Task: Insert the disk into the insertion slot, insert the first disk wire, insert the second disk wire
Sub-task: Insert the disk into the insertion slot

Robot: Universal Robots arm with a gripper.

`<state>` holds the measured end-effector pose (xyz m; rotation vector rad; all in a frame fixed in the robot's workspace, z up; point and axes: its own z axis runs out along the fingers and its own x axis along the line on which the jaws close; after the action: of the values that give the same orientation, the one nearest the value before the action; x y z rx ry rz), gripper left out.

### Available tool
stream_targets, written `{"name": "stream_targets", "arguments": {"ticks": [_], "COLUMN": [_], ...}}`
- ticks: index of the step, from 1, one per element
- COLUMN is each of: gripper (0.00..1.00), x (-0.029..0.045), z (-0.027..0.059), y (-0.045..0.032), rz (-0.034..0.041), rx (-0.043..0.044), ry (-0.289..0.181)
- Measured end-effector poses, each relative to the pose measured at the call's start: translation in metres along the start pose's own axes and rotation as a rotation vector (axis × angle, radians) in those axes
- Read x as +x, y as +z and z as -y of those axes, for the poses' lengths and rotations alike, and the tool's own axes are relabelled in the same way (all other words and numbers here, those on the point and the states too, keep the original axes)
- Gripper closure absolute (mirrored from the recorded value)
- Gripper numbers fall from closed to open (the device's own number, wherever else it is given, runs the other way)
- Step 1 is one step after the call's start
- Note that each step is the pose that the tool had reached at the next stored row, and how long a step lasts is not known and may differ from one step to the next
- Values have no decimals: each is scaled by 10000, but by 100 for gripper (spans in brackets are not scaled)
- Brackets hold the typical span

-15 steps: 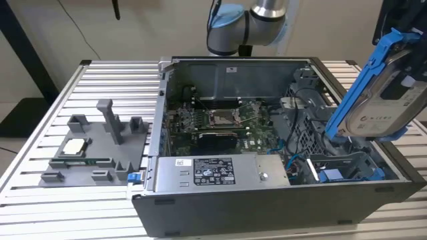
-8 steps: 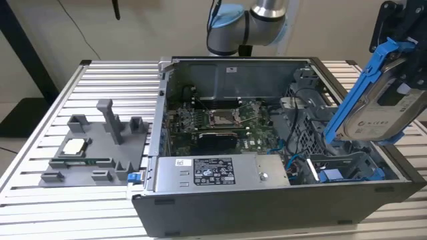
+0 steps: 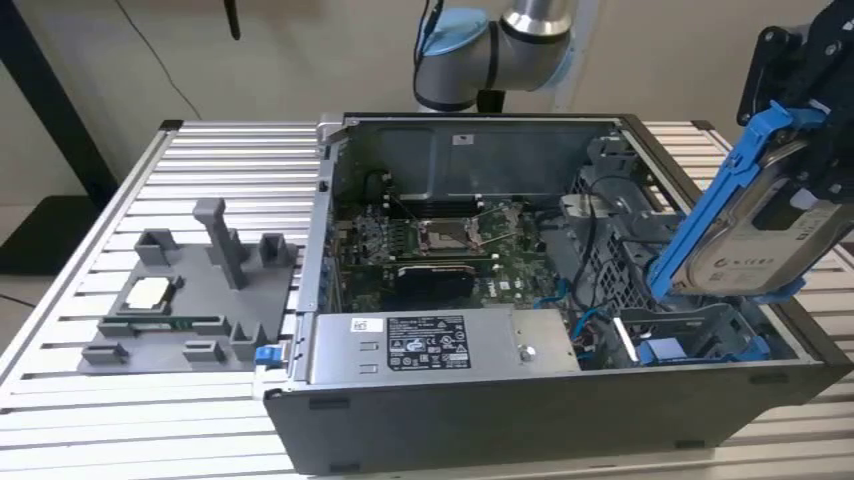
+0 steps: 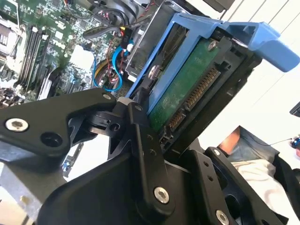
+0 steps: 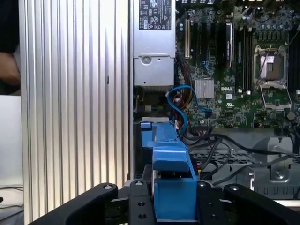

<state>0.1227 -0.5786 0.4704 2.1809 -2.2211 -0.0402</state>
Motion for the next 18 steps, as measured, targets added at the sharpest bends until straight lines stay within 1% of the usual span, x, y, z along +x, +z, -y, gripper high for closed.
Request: {"name": "stream_targets", "arguments": {"ticks": [6, 12, 18], "gripper": [67, 67, 67], "x": [23, 26, 25], "z": [8, 12, 15], "y": [108, 219, 327], "rz": [6, 19, 70], "rx": [0, 0, 11], "ry": [-1, -3, -98]}}
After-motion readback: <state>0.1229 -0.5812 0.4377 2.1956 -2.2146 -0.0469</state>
